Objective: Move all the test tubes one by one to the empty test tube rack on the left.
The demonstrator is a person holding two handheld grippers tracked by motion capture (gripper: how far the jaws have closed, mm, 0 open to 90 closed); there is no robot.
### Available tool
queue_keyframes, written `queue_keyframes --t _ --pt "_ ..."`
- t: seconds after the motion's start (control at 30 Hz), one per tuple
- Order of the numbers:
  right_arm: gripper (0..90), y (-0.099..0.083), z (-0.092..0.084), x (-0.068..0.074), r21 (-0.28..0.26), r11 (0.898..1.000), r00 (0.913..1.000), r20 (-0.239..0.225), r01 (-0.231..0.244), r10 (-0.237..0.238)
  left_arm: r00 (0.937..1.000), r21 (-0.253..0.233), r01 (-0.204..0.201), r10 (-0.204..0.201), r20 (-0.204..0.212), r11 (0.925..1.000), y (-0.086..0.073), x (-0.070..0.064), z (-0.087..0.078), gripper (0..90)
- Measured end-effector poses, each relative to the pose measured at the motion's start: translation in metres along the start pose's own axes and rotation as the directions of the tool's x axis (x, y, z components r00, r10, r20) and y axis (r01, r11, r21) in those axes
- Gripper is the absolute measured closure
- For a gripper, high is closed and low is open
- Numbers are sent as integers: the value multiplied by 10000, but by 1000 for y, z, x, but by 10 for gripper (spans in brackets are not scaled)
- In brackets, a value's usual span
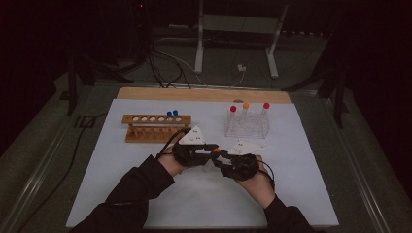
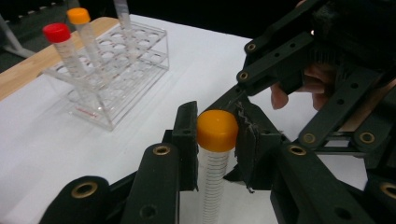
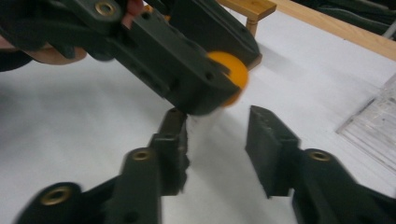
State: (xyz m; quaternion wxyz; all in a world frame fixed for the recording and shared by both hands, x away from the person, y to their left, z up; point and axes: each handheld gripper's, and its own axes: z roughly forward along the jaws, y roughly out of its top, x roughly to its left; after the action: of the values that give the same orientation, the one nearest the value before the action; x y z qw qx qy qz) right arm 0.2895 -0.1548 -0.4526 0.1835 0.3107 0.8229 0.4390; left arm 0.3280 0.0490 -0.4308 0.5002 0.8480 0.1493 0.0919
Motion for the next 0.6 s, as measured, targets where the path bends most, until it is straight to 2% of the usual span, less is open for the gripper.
queue_keyframes --t 0.07,0.3,0.47,0.6 --pt "476 0 0 -1 -74 10000 10000 56 -42 42 9999 7 -36 36 -155 10000 -1 1 -3 719" --pt "343 2 -5 -2 -516 9984 9997 11 -242 243 9981 -58 56 -59 -620 10000 -2 11 -24 719" --pt "163 3 -7 0 -692 9972 9994 193 -282 296 9942 -169 183 -200 -1060 9997 -4 20 -43 719" --pt "96 4 -9 -2 -835 9957 9989 210 -396 415 9898 -352 236 -283 -1397 9991 -5 28 -60 719"
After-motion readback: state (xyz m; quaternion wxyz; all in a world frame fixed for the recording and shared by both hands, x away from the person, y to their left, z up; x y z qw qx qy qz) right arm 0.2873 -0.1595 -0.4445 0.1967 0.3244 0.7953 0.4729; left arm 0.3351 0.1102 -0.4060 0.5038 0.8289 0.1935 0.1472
